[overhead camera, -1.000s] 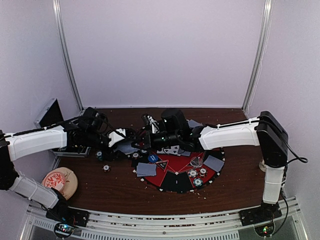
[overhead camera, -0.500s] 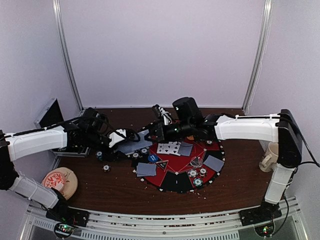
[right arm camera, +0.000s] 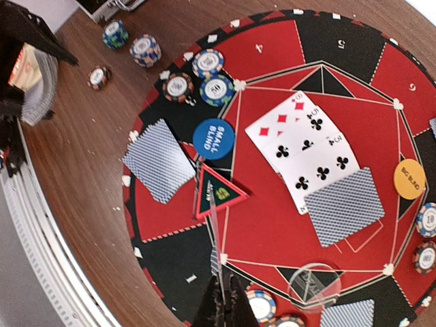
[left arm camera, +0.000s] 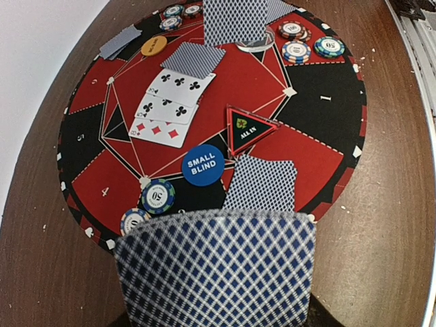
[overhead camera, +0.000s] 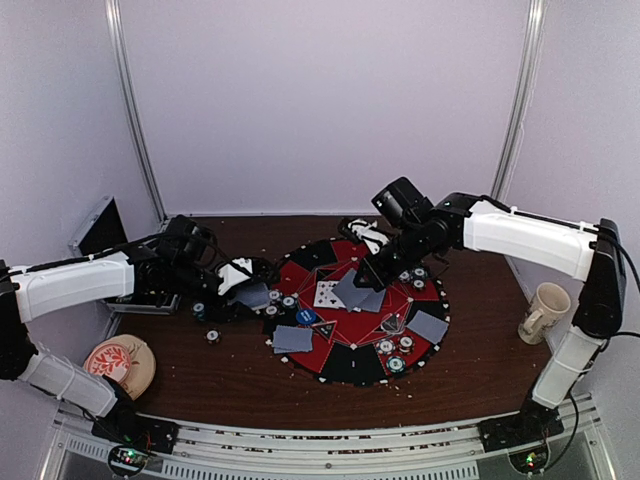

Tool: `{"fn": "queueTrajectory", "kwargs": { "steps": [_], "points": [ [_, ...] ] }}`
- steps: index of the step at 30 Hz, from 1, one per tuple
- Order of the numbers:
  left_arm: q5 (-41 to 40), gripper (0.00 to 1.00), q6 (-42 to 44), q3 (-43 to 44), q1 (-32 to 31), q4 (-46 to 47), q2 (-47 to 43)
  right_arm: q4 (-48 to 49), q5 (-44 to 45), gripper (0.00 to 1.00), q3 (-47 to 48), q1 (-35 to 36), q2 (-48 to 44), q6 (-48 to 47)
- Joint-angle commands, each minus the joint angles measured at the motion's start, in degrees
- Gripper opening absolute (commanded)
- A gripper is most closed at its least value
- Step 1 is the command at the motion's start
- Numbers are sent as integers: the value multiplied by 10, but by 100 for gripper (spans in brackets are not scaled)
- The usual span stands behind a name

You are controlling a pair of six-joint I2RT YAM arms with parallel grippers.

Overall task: Distribute texas hold em gaming equipment
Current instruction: Place the poker card in the community card area.

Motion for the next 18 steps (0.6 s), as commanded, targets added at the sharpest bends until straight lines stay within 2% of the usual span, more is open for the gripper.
{"fn": "queueTrajectory", "kwargs": {
  "steps": [1, 9, 18],
  "points": [
    [20, 54, 4, -6, 3, 19, -17, -103, 72, 0, 41, 0, 18, -80],
    [21, 54, 5, -8, 3, 18, -23, -170, 109, 0, 98, -4, 75, -131],
    [20, 54, 5, -9, 2, 18, -22, -185, 131, 0, 125, -19, 139, -157]
  ]
}}
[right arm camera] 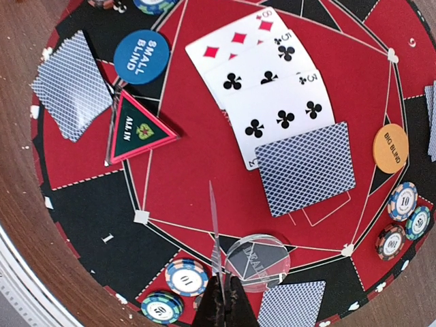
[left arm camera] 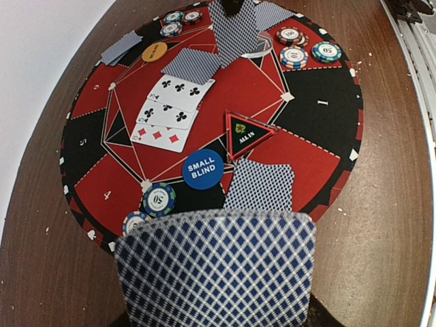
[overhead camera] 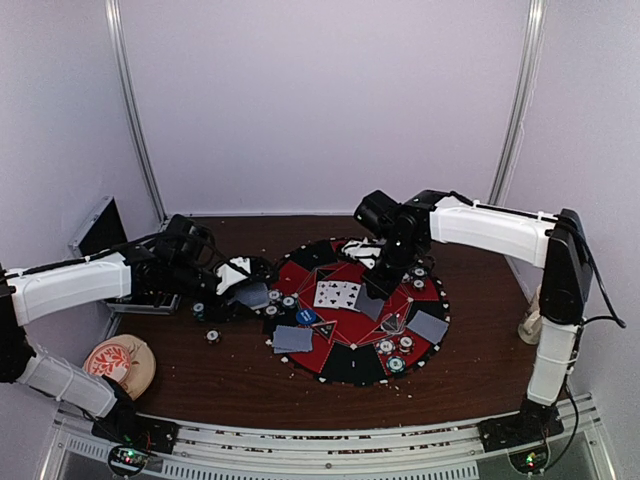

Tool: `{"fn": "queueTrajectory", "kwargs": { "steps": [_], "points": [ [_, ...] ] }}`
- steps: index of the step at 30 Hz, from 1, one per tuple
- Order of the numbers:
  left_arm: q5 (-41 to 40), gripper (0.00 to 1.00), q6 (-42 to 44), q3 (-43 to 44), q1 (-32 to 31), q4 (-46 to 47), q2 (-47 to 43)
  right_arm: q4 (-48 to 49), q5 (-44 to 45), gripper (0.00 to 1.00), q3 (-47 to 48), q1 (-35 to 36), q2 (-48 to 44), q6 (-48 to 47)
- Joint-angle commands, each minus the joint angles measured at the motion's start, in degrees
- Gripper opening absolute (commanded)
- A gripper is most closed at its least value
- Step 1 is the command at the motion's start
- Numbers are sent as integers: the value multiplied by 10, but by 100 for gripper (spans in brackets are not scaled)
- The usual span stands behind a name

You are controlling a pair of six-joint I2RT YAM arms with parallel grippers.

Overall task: Distribute texas hold em gaming equipment
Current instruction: Place the poker card in the community card area.

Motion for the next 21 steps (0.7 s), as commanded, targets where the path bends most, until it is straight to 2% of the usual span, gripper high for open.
{"fn": "queueTrajectory", "kwargs": {
  "steps": [1, 7, 15, 18, 21],
  "points": [
    [13, 54, 5, -6, 3, 18, -10, -23, 34, 0, 24, -10, 28, -22],
    [10, 54, 5, -7, 2, 19, -5, -21, 31, 0, 46, -24, 68, -40],
    [7, 54, 6, -8, 2, 22, 0, -16, 73, 0, 70, -33, 113, -52],
    [5, 54, 6, -8, 3, 24, 2, -8, 96, 14, 70, -35, 118, -55],
    [4, 54, 6, -9, 2, 25, 3, -1, 109, 21, 72, -37, 120, -58]
  ]
}}
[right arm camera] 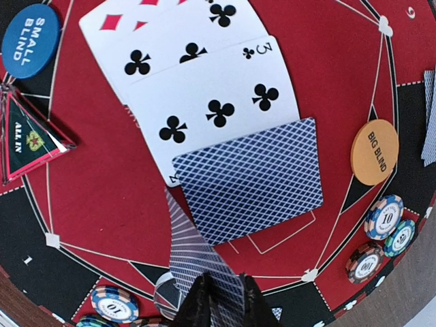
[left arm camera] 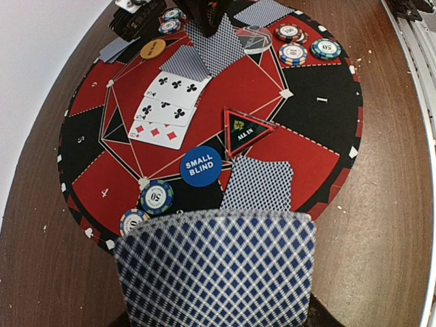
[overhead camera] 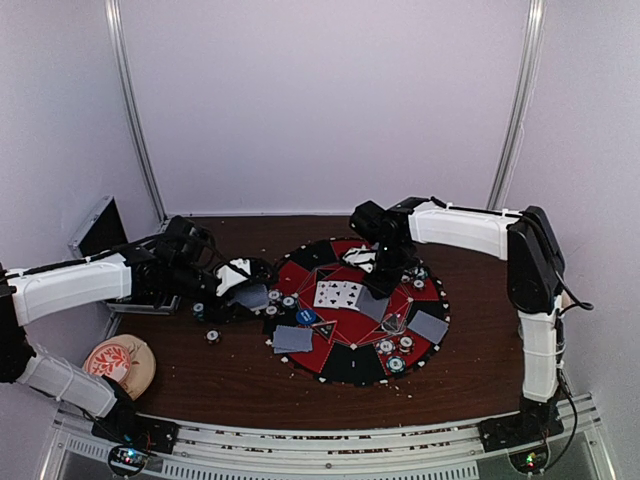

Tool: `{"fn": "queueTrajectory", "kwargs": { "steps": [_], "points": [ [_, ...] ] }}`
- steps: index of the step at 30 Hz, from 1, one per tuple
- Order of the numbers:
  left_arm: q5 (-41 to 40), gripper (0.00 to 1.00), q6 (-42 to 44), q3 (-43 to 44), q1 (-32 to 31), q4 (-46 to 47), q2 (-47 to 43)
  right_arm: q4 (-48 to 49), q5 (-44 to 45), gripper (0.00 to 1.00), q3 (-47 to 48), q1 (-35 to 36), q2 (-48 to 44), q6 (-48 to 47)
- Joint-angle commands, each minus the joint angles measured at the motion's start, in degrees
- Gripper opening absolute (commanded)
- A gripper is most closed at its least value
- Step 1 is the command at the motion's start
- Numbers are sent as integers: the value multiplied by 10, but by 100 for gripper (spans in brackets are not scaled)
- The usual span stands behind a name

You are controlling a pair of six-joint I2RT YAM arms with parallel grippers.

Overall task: Distribute texas hold em gaming equipment
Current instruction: Place the poker card in the community card area, then adjust the poker card in the community card area.

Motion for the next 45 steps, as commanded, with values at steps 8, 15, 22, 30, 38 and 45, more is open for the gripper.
{"fn": "queueTrajectory", "kwargs": {
  "steps": [8, 15, 22, 30, 38, 45],
  "points": [
    [2, 54, 6, -5, 2, 25, 4, 37, 95, 36, 14, -4, 11, -12],
    [0, 54, 6, -5, 2, 25, 2, 61, 171, 57, 14, -4, 15, -5],
    [0, 54, 6, -5, 3, 26, 3, 100, 191, 86, -34, 40, -20, 21],
    [-1, 54, 6, -7, 2, 28, 2, 130, 240, 99, -103, 110, -24, 61],
    [0, 54, 5, -7, 3, 28, 0, 126, 313, 100, -110, 122, 20, 86],
    [-1, 54, 5, -7, 3, 28, 2, 130, 332, 100, -123, 121, 25, 85]
  ]
}}
